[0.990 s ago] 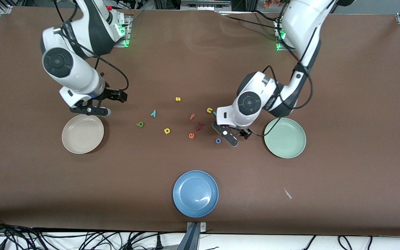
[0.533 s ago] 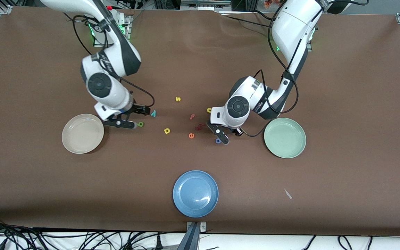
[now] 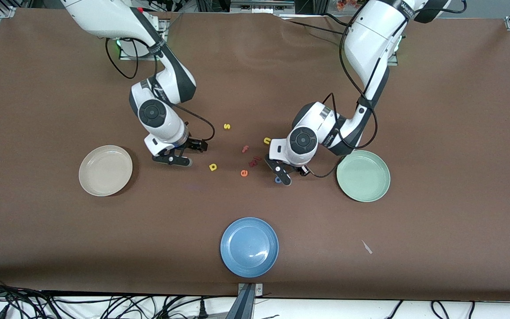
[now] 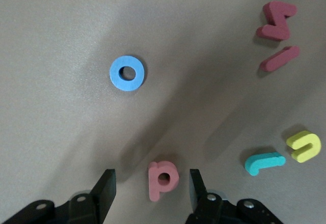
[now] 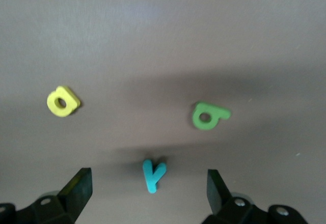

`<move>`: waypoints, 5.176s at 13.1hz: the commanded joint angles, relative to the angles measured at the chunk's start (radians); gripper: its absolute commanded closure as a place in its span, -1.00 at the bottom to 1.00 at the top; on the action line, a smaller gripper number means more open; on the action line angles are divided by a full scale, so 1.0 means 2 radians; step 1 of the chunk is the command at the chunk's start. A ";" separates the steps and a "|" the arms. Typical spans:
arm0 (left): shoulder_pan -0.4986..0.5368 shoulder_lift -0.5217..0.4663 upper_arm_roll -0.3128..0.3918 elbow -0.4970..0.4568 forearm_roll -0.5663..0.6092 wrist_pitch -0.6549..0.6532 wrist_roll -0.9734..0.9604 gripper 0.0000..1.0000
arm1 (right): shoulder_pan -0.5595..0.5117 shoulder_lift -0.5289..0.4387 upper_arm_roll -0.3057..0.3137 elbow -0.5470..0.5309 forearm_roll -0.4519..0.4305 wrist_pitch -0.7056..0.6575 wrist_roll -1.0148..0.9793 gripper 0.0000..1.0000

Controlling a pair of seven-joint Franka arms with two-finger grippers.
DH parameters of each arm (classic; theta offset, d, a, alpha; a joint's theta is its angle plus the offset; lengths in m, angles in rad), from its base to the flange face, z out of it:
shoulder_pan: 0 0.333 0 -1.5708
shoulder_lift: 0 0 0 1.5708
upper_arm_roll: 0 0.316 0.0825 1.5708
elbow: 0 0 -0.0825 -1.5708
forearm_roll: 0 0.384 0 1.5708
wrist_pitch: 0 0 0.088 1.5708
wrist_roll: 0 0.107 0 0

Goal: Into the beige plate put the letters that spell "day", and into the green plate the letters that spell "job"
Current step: 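Grasp cyan y with the right gripper while the left gripper carries red p, then place cyan y on the beige plate while the left gripper releases red p, then grasp green g with the right gripper while the left gripper grasps blue o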

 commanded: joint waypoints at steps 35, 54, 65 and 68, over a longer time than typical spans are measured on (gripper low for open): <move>0.153 -0.069 0.003 -0.032 0.053 -0.106 0.139 -1.00 | 0.007 -0.064 -0.179 -0.025 -0.003 -0.072 -0.327 1.00; 0.021 0.046 0.000 0.127 -0.082 0.003 -0.374 -1.00 | -0.042 -0.016 -0.079 0.004 0.044 -0.050 -0.270 -1.00; -0.018 0.076 0.007 0.124 -0.013 0.029 -0.375 -0.27 | 0.003 0.030 -0.063 0.001 0.031 0.045 -0.214 -1.00; -0.017 0.078 0.008 0.124 -0.011 0.031 -0.375 -0.27 | 0.003 0.032 -0.063 0.001 0.026 0.045 -0.217 -0.98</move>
